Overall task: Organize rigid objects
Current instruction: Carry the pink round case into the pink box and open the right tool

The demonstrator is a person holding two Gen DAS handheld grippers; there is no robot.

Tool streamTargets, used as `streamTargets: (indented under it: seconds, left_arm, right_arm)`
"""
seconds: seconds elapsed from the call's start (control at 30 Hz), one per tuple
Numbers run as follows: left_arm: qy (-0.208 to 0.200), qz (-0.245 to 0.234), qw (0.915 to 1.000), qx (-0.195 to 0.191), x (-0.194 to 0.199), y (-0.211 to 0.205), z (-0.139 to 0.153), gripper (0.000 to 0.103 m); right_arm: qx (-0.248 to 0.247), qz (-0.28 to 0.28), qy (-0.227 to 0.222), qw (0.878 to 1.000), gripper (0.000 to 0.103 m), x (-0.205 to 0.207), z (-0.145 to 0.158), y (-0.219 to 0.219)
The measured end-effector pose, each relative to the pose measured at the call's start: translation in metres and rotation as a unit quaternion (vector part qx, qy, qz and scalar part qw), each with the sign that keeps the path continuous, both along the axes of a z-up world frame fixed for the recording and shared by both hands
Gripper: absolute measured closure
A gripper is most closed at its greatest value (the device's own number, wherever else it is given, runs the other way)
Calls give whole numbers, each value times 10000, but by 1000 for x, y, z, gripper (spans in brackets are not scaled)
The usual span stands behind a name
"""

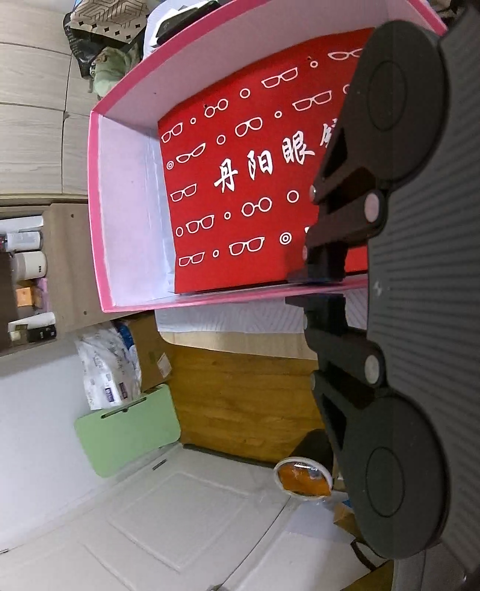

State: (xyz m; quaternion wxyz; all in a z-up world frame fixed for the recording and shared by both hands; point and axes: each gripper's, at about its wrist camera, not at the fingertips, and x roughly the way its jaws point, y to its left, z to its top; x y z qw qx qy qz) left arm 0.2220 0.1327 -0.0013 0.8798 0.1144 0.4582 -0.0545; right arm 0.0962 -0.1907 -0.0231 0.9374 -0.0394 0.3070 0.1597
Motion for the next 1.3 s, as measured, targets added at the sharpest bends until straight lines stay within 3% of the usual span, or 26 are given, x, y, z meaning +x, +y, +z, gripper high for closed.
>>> streamTargets:
  seconds: [0.2,0.33,0.43,0.63,0.77,0.9,1.1,1.23,1.3]
  left_arm:
    - [6,-193,9998,3,-4,-7,2,98]
    - [-19,-334,9994,98,-8,-10,1,98]
    - [-78,-328,9994,-4,-9,-6,0,98]
    - [-96,-183,9998,-33,0,-9,-1,98]
    - [49,-74,9999,-99,14,-9,-2,98]
    - [114,48,9998,-167,24,-7,-12,98]
    - [153,92,9993,-327,23,-1,-17,99]
    - [142,80,9994,-311,23,-3,-16,98]
    - [143,77,9994,-321,25,-1,-17,98]
  right_arm:
    - [132,999,-337,9943,16,29,68,34]
    - [356,1745,11,9840,16,70,100,75]
    - [523,1945,464,9784,16,107,102,105]
    - [591,1657,1664,9702,16,200,65,161]
    - [684,1440,2260,9610,16,239,35,185]
    - [633,1250,2442,9596,16,257,18,200]
    - [629,840,3000,9481,16,275,3,208]
    - [570,680,3037,9486,16,284,-6,211]
    - [746,683,3168,9431,15,287,-11,212]
